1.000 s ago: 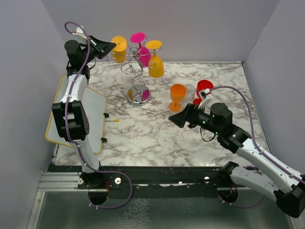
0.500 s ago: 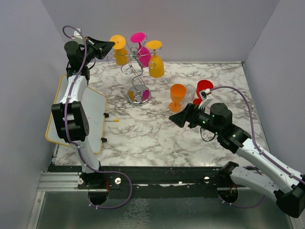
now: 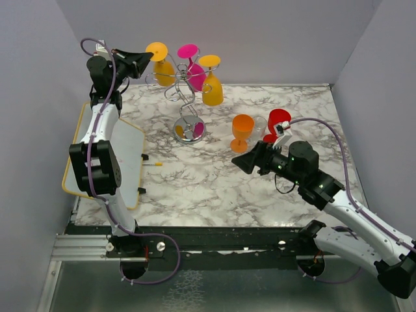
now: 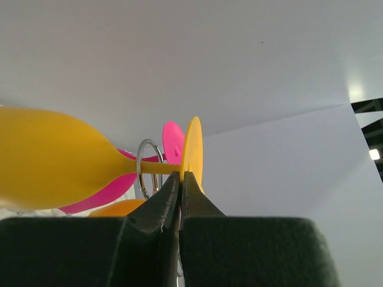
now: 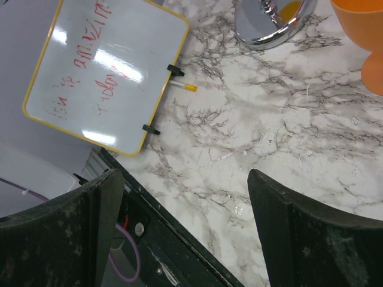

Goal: Take the wine glass off the wine glass rack
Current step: Pick up the wine glass from the wine rack.

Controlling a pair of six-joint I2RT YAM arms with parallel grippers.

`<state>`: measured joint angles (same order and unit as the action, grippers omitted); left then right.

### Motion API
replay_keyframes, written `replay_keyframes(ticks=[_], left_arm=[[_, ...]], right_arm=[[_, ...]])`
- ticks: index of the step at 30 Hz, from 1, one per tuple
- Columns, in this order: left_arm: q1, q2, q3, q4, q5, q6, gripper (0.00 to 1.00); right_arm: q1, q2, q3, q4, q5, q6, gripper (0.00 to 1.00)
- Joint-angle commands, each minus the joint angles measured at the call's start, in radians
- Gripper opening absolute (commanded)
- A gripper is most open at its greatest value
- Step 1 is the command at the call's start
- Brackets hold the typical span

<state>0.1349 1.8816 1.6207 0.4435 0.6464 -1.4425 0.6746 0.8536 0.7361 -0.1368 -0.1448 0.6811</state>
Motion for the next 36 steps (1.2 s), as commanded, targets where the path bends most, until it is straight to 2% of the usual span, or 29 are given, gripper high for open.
replay_keyframes(ticks=[1, 14, 18, 24, 36], left_arm=[[-0.025, -0.045, 0.017, 0.02, -0.09, 0.067, 0.0], [-0.074, -0.006, 0.028, 0.02, -0.107, 0.065, 0.0], [-0.078, -0.003, 0.026, 0.02, -0.065, 0.076, 0.0], [-0.078, -0.026, 0.027, 0.02, 0.007, 0.181, 0.0], [-0.069, -0.041, 0.011, 0.02, 0.059, 0.185, 0.0]], right_arm=[[0.0, -0.022, 0.01, -0.027, 0.034, 0.01, 0.9], [0.0, -0.025, 0.012, -0.045, 0.045, 0.015, 0.9], [0.0, -0.032, 0.008, -0.049, 0.053, 0.014, 0.9], [0.0, -0.034, 0.004, -0.033, 0.056, 0.001, 0.9], [0.001, -0.037, 0.005, -0.042, 0.051, 0.015, 0.9]])
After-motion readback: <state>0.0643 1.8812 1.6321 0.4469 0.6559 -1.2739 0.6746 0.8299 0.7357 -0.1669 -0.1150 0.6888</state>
